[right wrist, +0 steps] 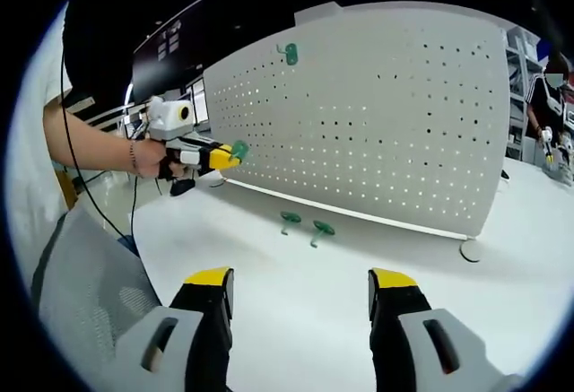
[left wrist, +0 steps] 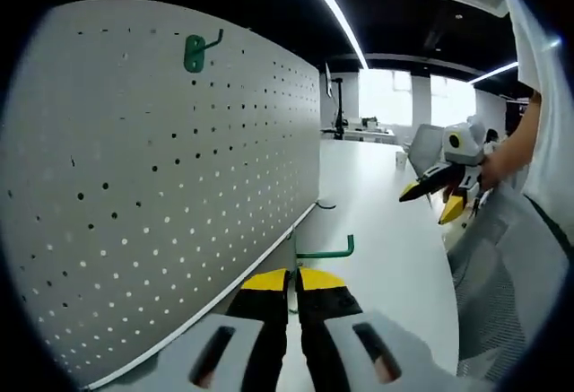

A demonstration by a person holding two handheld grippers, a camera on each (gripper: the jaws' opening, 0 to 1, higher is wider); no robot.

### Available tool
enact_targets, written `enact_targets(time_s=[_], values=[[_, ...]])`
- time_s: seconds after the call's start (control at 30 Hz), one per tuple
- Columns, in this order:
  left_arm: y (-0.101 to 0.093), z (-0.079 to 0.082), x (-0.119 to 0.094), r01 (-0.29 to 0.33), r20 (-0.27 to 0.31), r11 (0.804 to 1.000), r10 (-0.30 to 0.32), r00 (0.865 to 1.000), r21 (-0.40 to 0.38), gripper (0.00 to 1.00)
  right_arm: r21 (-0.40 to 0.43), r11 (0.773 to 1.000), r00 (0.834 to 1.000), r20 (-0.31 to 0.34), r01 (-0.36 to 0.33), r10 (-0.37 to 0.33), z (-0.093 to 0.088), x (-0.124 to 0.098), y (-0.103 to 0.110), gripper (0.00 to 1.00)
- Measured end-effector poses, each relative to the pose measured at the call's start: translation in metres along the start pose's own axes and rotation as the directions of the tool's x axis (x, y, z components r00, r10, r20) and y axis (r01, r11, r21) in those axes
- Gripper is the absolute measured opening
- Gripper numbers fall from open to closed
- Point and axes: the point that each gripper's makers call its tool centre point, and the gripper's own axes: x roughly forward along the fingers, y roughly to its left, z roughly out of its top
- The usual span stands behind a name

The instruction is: Insert the hook assembly into the mounting plate slot until the hook locks in place.

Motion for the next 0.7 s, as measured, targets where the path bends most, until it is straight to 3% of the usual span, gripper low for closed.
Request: enact_targets(time_s=[0.7], values=[[-0.021,0.040,-0.021,-0.045,0.111,0.999,0.044,0.993,0.005,0.03,-0.003,1.000,1.000,0.018,-0.004,0.004,0.002,-0.002,0.004,0.58]])
